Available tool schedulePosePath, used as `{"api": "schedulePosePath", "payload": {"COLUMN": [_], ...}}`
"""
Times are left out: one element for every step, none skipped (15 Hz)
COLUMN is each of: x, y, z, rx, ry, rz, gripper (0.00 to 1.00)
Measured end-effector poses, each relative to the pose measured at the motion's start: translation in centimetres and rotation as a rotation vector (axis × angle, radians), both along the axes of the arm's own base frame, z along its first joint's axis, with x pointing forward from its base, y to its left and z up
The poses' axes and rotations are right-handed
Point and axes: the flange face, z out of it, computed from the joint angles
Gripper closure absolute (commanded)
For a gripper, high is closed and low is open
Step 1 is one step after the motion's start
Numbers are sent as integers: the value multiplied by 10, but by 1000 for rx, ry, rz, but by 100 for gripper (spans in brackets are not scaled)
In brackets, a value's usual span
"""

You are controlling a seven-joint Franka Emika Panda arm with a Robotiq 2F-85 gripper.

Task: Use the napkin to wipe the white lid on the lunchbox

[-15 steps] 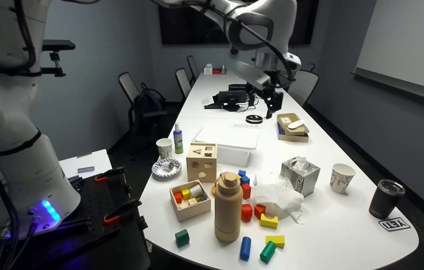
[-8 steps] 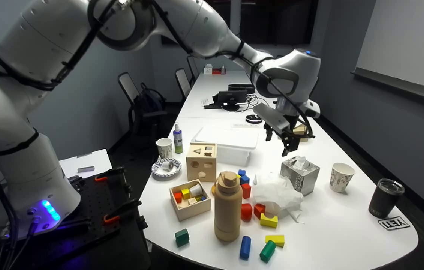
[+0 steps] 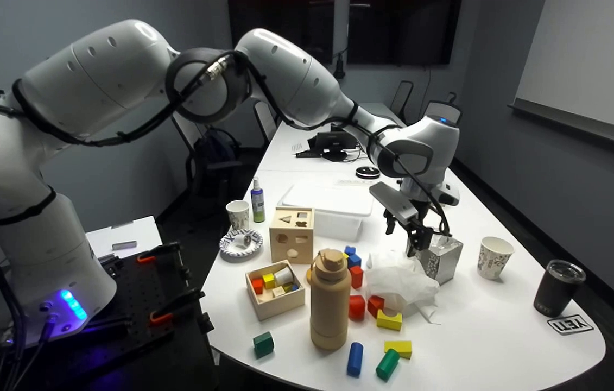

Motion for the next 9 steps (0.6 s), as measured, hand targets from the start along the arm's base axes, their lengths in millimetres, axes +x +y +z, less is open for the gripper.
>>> {"api": "schedulePosePath", "payload": {"x": [0, 0, -1, -2, -4, -6, -9, -12, -16], "y": [-2, -4, -5, -7, -10, -13, -15, -18, -21], "z": [-7, -15, -22, -29, -37, -45, -54, -64, -74], "rx": [-3, -6, -10, -12, -13, -13, -13, -14, -15], "ry": [6, 13, 22, 31, 41, 52, 63, 77, 92], "rz": [-2, -6, -11, -14, -15, -16, -17, -19, -21], "gripper": [0, 0, 0, 0, 0, 0, 0, 17, 28]}}
